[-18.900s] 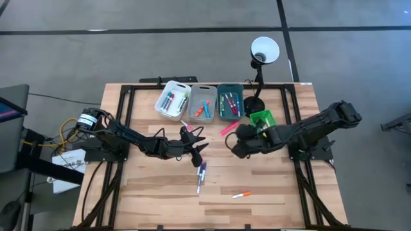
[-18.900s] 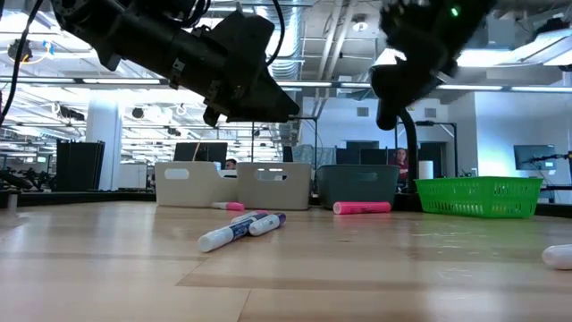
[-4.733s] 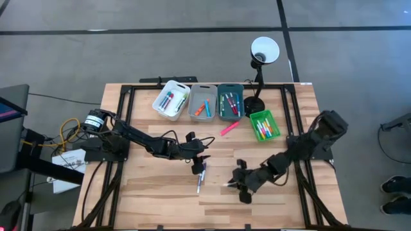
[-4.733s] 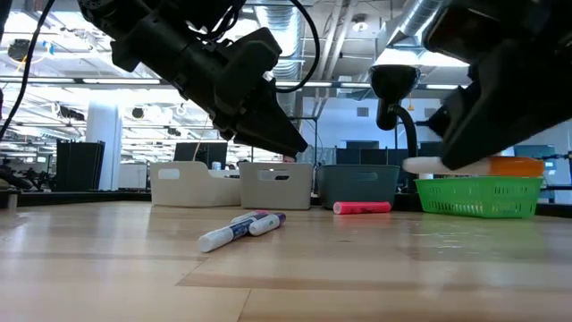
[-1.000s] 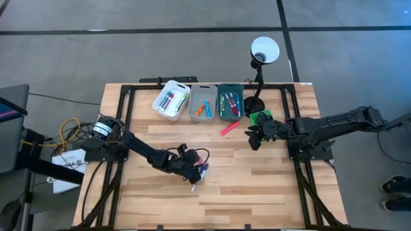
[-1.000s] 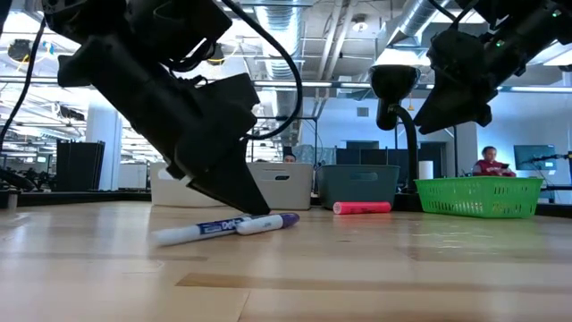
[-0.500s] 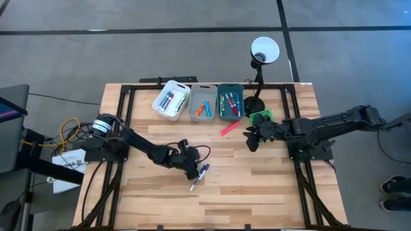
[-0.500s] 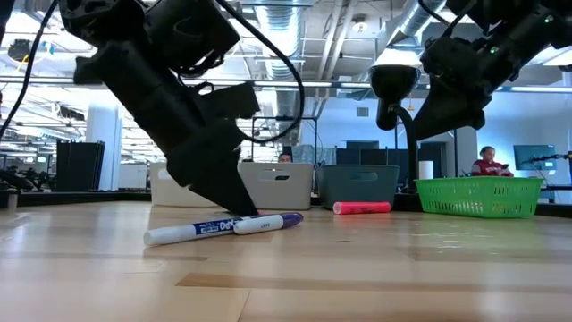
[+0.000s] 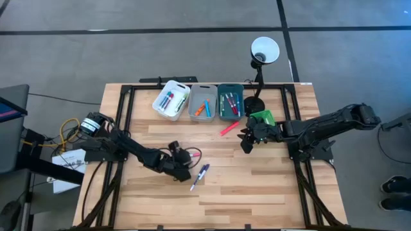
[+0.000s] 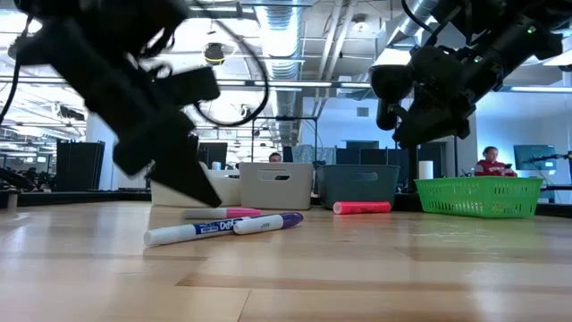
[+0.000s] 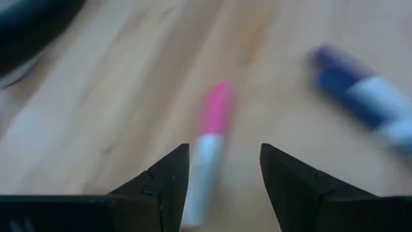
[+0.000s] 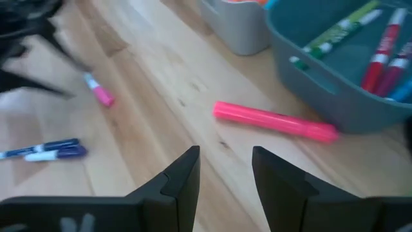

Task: Pick & Place Markers
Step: Put the pink highlighter pen into the green bin

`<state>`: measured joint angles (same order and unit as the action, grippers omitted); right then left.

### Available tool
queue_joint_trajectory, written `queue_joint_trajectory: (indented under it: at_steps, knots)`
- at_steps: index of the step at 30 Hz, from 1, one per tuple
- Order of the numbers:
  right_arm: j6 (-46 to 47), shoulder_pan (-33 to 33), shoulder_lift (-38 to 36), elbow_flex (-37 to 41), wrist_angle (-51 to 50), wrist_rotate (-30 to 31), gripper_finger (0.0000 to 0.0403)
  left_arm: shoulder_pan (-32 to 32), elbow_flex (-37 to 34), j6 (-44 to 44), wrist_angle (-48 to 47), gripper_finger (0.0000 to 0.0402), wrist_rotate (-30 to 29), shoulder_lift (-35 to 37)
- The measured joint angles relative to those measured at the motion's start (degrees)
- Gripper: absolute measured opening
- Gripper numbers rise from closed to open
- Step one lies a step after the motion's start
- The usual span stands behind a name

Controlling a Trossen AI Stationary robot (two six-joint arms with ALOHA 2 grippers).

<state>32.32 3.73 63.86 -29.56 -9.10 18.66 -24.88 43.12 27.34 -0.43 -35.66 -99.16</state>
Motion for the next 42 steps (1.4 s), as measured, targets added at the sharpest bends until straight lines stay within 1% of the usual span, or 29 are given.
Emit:
queue_joint_trajectory:
  at_steps: [2, 5, 9, 12, 16, 18, 21, 24, 26, 28, 32, 35, 39, 42]
  knots:
    - [-0.9, 0.0, 0.6, 0.0, 1.6, -1.9, 0.0132, 0.1, -2.4, 1.8, 0.8, 0.0186, -1.8, 0.1]
    - [-3.6, 0.0, 1.3, 0.0, 3.8, -3.7, 0.0131, 0.5, -5.7, 5.5, 1.8, 0.0186, -1.7, 0.4]
    - [-4.4, -0.1, 1.8, 0.0, 7.0, -3.7, 0.0131, 0.5, -9.6, 6.2, 7.7, 0.0185, -1.0, 0.6]
    - [-5.6, -0.1, 2.8, -0.1, 10.2, -3.8, 0.0131, 0.5, -12.2, 5.2, 13.8, 0.0173, -0.6, 0.6]
    - [-11.8, -0.1, 6.5, 0.0, 18.6, -3.8, 0.0131, 1.0, -13.6, 1.7, 18.4, 0.0135, 0.6, 0.5]
    - [-15.6, 0.3, 9.9, -0.1, 25.2, -4.2, 0.0131, 1.3, -13.8, 1.2, 18.9, 0.0110, 1.3, 0.5]
    - [-22.4, 0.9, 15.8, 0.0, 34.2, -7.8, 0.0131, 1.7, -13.8, 1.0, 19.2, 0.0070, 2.1, 0.4]
    - [-27.5, 1.7, 21.9, -0.1, 42.3, -11.0, 0.0131, 1.8, -14.0, -0.4, 21.9, 0.0030, 1.7, 0.3]
    - [-29.5, 2.2, 25.8, -0.8, 46.4, -11.7, 0.0131, 1.8, -14.1, -1.7, 24.0, 0.0025, 1.4, 0.1]
    - [-31.6, 2.6, 29.6, -2.5, 47.8, -11.7, 0.0131, 1.9, -14.0, -2.2, 25.8, 0.0028, 1.3, 0.1]
    - [-33.4, 2.6, 36.5, -7.4, 48.1, -11.7, 0.0131, 2.2, -13.3, -3.4, 26.1, 0.0044, 1.4, 0.1]
    - [-33.9, 2.6, 40.8, -11.0, 47.3, -11.9, 0.0131, 2.2, -12.5, -4.6, 26.8, 0.0037, 1.4, 0.1]
    - [-33.9, 2.6, 44.8, -15.0, 44.7, -16.5, 0.0131, 2.1, -12.1, -4.7, 27.5, 0.0027, 1.4, 0.2]
    - [-33.9, 2.6, 46.7, -17.0, 44.1, -17.3, 0.0131, 2.1, -12.1, -4.7, 28.3, 0.0029, 1.4, 0.2]
